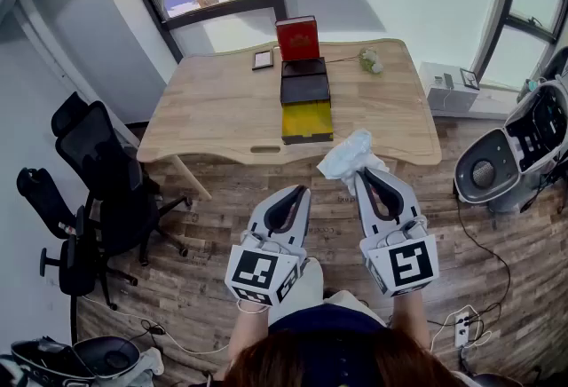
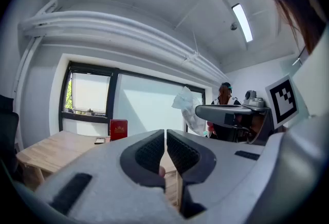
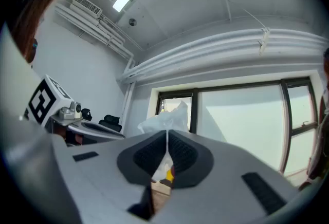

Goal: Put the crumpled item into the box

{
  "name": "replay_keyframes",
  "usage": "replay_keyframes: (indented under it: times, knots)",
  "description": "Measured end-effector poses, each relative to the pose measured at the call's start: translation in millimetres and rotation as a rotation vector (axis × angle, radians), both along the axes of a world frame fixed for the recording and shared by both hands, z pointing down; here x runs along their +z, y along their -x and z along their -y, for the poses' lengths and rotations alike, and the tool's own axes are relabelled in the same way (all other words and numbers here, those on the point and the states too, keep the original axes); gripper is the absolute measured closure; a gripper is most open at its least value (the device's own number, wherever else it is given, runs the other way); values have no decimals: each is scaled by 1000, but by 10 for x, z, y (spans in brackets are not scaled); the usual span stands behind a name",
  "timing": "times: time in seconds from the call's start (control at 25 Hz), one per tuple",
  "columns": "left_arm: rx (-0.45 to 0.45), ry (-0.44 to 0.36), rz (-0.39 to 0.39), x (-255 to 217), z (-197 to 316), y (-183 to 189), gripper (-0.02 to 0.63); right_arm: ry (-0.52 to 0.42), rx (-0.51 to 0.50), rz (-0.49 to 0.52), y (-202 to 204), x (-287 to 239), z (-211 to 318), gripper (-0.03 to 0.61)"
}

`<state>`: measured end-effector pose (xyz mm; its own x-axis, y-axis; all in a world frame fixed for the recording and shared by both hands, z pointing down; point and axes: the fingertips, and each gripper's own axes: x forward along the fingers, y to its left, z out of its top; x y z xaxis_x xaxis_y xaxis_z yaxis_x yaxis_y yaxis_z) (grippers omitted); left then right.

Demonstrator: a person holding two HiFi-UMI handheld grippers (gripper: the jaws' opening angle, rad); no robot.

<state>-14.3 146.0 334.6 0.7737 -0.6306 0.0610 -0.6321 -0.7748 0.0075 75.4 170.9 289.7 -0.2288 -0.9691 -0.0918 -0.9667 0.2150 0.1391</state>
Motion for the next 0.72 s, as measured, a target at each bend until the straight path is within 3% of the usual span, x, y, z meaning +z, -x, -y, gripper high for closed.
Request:
replay_keyframes:
  times: [0.24,0.72]
  knots:
    - [8,10,-1,21,199,-38,578,-8,7,41,-29,-23,191,548]
    - [15,11,-2,25,748,-49,578,-6,14,30,-24,-25,743,548]
